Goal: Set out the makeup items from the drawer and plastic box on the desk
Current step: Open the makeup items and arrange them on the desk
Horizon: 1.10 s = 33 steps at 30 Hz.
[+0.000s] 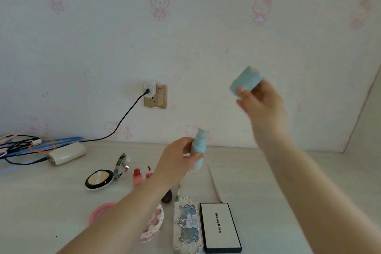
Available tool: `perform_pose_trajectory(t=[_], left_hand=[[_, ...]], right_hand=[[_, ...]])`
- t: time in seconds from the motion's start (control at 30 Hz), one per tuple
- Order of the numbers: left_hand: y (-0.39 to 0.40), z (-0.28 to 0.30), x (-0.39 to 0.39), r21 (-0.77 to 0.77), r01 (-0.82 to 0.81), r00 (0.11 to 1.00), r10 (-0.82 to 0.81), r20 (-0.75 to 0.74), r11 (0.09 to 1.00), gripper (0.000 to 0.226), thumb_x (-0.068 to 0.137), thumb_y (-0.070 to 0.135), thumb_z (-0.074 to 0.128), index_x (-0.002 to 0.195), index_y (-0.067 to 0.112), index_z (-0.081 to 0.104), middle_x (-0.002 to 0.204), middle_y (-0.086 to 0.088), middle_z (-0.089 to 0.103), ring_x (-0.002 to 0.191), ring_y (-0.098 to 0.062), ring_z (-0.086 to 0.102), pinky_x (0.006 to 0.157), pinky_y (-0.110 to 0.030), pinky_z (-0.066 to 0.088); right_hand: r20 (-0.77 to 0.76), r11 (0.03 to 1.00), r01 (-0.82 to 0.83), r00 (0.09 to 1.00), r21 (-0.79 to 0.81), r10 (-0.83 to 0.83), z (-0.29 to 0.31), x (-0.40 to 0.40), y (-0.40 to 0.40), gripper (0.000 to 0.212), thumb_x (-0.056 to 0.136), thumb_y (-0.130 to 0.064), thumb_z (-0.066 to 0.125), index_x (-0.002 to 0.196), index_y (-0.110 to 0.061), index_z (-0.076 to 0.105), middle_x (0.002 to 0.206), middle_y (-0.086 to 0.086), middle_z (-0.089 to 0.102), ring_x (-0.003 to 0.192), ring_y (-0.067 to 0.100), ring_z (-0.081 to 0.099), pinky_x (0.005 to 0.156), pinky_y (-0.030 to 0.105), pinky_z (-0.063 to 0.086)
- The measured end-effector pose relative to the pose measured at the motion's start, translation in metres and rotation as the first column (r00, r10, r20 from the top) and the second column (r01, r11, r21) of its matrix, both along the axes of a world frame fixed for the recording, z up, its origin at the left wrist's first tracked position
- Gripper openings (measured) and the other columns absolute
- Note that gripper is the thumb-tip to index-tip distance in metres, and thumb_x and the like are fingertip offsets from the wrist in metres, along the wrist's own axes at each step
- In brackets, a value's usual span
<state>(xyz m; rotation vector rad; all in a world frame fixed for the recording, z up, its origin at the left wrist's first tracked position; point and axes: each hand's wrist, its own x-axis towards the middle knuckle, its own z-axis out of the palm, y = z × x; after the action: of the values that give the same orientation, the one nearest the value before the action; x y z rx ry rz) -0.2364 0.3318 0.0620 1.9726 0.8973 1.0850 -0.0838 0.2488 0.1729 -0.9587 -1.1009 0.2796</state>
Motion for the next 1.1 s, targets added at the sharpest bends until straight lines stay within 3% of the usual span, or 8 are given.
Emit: perform_pose_trajectory(t=[0.13, 0.2, 0.27, 0.37, 0.47, 0.7, 0.83, 1.1], left_hand=[[0.005, 0.004, -0.009, -0.041, -0.063, 0.995, 0.066, 0.081, 0.997, 0.026, 0.084, 0.019, 0.069, 0.108, 0.022, 0.061, 0.105, 0.008, 0.067, 0.098, -0.008, 0.062, 0.081, -0.016, 0.046], [0.010, 0.009, -0.010, -0.024, -0.085, 0.995, 0.086, 0.053, 0.996, 0.031, 0.084, 0.018, 0.070, 0.113, 0.016, 0.061, 0.104, 0.006, 0.065, 0.096, -0.010, 0.062, 0.075, -0.010, 0.043], [0.016, 0.011, -0.013, -0.031, -0.106, 0.993, 0.108, 0.040, 0.994, 0.032, 0.083, 0.018, 0.070, 0.113, 0.013, 0.060, 0.102, 0.004, 0.065, 0.093, -0.013, 0.063, 0.073, -0.012, 0.044], [0.022, 0.006, -0.018, -0.059, -0.130, 0.991, 0.131, 0.012, 0.990, 0.026, 0.082, 0.020, 0.072, 0.103, 0.016, 0.059, 0.097, 0.004, 0.065, 0.093, -0.017, 0.064, 0.080, -0.026, 0.048], [0.028, -0.002, -0.020, -0.077, -0.161, 0.986, 0.158, -0.048, 0.984, 0.024, 0.081, 0.022, 0.073, 0.096, 0.021, 0.055, 0.090, 0.010, 0.061, 0.095, -0.019, 0.064, 0.083, -0.029, 0.047], [0.033, -0.017, -0.007, -0.181, -0.117, 0.991, 0.104, -0.081, 0.976, 0.033, 0.084, 0.020, 0.070, 0.113, 0.012, 0.057, 0.104, 0.004, 0.061, 0.095, -0.012, 0.059, 0.078, -0.022, 0.041], [0.036, -0.027, 0.005, -0.217, -0.098, 0.994, 0.086, -0.067, 0.971, 0.033, 0.083, 0.018, 0.071, 0.112, 0.015, 0.056, 0.105, 0.004, 0.062, 0.091, -0.009, 0.059, 0.070, -0.015, 0.041], [0.038, -0.044, 0.016, -0.221, -0.098, 0.987, 0.066, -0.146, 0.970, 0.040, 0.082, 0.020, 0.071, 0.118, 0.012, 0.055, 0.105, 0.007, 0.058, 0.097, -0.012, 0.058, 0.085, -0.026, 0.044]], right_hand=[[0.214, 0.992, -0.028, 0.975, -0.125, 0.055, 0.019, 0.006, -0.007, 0.021, 0.084, -0.027, 0.065, 0.101, -0.039, 0.063, 0.098, -0.007, 0.065, 0.103, 0.022, 0.064, 0.098, 0.040, 0.049], [0.306, 0.972, 0.000, 0.949, -0.235, 0.074, 0.002, 0.003, 0.001, 0.033, 0.084, -0.022, 0.068, 0.115, -0.030, 0.061, 0.098, -0.005, 0.064, 0.088, 0.016, 0.065, 0.087, 0.028, 0.053], [0.316, 0.950, 0.032, 0.946, -0.311, 0.071, -0.020, 0.004, 0.011, 0.036, 0.082, -0.020, 0.070, 0.115, -0.028, 0.058, 0.094, -0.007, 0.062, 0.075, 0.006, 0.060, 0.070, 0.012, 0.048], [0.271, 0.909, 0.049, 0.960, -0.414, 0.072, -0.050, 0.010, 0.024, 0.029, 0.080, -0.018, 0.072, 0.103, -0.026, 0.056, 0.090, -0.004, 0.063, 0.073, 0.008, 0.059, 0.063, 0.011, 0.044], [0.291, 0.866, 0.045, 0.949, -0.499, 0.118, -0.072, 0.013, 0.034, 0.030, 0.081, -0.014, 0.072, 0.108, -0.021, 0.060, 0.081, -0.010, 0.062, 0.071, 0.007, 0.058, 0.062, 0.008, 0.043], [0.386, 0.760, 0.107, 0.901, -0.641, 0.199, -0.121, 0.017, 0.054, 0.055, 0.082, -0.007, 0.067, 0.131, -0.018, 0.047, 0.103, -0.003, 0.058, 0.091, 0.015, 0.060, 0.088, 0.028, 0.048], [0.443, 0.714, 0.150, 0.863, -0.684, 0.243, -0.144, 0.018, 0.058, 0.060, 0.083, -0.010, 0.065, 0.136, -0.022, 0.040, 0.109, -0.005, 0.058, 0.099, 0.014, 0.059, 0.090, 0.023, 0.043], [0.462, 0.682, 0.201, 0.858, -0.703, 0.223, -0.171, 0.020, 0.062, 0.055, 0.083, -0.014, 0.066, 0.134, -0.023, 0.046, 0.114, -0.007, 0.056, 0.095, 0.007, 0.054, 0.083, 0.016, 0.037]])
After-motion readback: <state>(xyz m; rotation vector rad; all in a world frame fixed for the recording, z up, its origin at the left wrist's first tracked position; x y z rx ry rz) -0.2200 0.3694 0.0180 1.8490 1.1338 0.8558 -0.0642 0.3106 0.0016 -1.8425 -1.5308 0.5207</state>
